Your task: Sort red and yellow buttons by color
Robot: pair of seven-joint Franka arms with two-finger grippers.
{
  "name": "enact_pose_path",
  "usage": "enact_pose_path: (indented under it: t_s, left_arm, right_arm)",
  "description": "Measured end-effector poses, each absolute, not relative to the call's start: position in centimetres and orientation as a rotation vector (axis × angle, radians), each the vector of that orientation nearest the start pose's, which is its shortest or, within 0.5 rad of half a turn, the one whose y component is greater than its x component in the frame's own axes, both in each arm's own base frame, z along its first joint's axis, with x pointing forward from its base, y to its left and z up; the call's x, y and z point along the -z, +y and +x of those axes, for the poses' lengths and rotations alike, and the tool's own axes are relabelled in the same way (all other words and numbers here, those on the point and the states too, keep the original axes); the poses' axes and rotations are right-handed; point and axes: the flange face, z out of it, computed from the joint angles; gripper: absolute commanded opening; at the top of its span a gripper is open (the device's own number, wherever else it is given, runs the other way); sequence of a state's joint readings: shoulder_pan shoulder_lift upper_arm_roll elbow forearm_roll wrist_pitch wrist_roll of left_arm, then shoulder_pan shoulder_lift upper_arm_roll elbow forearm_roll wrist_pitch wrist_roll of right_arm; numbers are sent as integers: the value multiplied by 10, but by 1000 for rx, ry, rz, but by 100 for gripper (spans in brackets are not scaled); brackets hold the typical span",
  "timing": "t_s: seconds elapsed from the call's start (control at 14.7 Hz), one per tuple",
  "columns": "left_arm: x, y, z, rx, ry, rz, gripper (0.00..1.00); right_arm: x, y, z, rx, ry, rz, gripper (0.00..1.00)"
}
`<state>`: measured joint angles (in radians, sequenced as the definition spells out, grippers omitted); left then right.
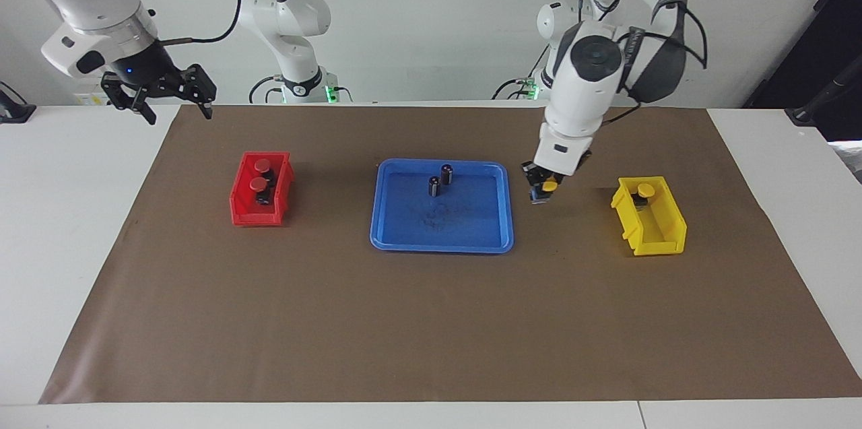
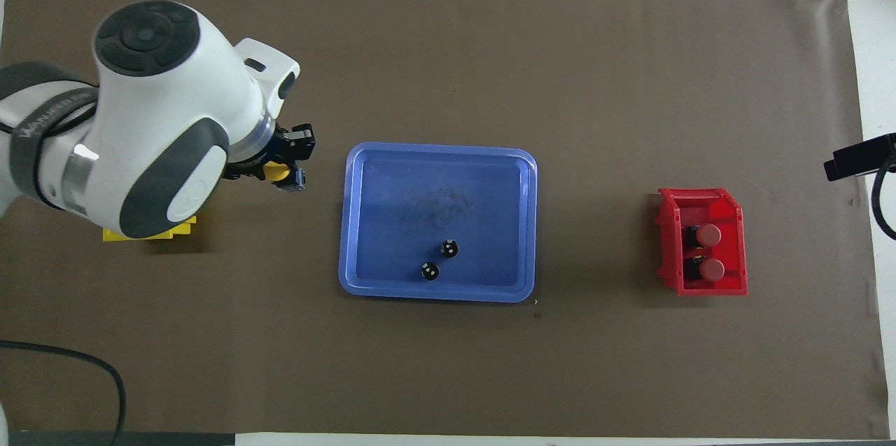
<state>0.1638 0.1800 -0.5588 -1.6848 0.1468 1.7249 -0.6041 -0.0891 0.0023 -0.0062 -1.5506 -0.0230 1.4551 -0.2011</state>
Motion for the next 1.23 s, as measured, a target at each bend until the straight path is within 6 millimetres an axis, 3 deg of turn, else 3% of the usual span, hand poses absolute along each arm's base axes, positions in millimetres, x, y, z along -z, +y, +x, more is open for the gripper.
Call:
enact_pose_path:
  t_s: [0.27, 0.41, 0.48, 0.61, 0.89, 1.23]
  left_arm:
    - [-509, -51, 591, -124, -109, -3066, 1]
    - [-511, -4, 593, -126, -53, -3066, 1]
    - [-511, 9, 594, -120, -32, -3066, 1]
    - [-502, 16, 596, -93, -8, -3066, 1]
    - [-462, 6, 595, -50, 28, -3069, 1]
    - [-424, 9, 588, -18, 27, -3073, 1]
  right_arm:
    - [-613, -69, 541, -218, -94, -3136, 100]
    - [-613, -70, 540, -225, -71, -3136, 100]
    - [-613, -71, 540, -226, -65, -3136, 100]
    - [-613, -74, 540, -226, -50, -3137, 100]
    - [-613, -81, 539, -225, -31, -3137, 100]
    - [-614, -76, 539, -222, -45, -3138, 100]
